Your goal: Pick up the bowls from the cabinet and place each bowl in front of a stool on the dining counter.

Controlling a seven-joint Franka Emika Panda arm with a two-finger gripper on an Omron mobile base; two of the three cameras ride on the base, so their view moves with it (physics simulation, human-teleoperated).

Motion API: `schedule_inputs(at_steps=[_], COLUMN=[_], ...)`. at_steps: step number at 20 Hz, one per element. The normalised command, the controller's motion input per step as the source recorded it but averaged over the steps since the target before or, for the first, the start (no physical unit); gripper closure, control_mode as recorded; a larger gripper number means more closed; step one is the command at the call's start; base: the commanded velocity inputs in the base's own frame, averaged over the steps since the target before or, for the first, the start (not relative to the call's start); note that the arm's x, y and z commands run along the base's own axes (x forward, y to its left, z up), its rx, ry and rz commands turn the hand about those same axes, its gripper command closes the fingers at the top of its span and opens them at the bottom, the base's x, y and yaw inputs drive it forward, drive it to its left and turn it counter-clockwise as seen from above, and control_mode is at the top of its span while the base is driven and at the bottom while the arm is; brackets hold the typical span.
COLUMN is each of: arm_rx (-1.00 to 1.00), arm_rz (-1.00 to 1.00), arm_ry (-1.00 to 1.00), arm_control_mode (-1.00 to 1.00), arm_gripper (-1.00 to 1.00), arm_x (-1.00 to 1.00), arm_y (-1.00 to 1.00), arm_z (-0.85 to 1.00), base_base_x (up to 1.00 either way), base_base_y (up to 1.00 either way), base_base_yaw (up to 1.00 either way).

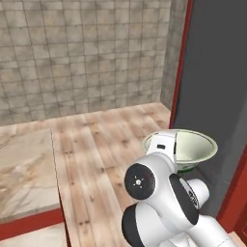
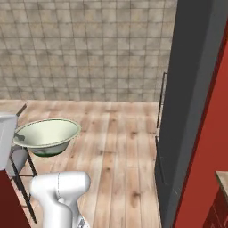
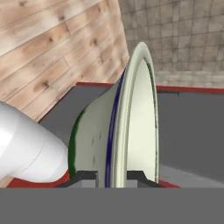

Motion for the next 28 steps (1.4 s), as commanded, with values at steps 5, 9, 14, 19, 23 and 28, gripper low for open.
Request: schedule_inputs(at_steps=[5,9,14,19,23,28], arm_rx=[0.00,0.00,0.00,0.00,0.00,0.00], arm_rz=[0.00,0.00,0.00,0.00,0.00,0.00], arm_ry=[0.00,0.00,0.00,0.00,0.00,0.00], arm_control_mode=[1.00,1.00,1.00,1.00,1.00,1.00], arm_gripper=[1.00,1.00,1.00,1.00,1.00,1.00], arm_x=[0.00,0.00,0.00,0.00,0.00,0.00], arm_y=[0.00,0.00,0.00,0.00,0.00,0.00], arm_z=[0.00,0.00,0.00,0.00,0.00,0.00], base_base_x=[1.00,1.00,1.00,1.00,1.00,1.00], base_base_y=[0.00,0.00,0.00,0.00,0.00,0.00], base_base_yaw=[0.05,0.07,0.10,0.25,0.32,0.48])
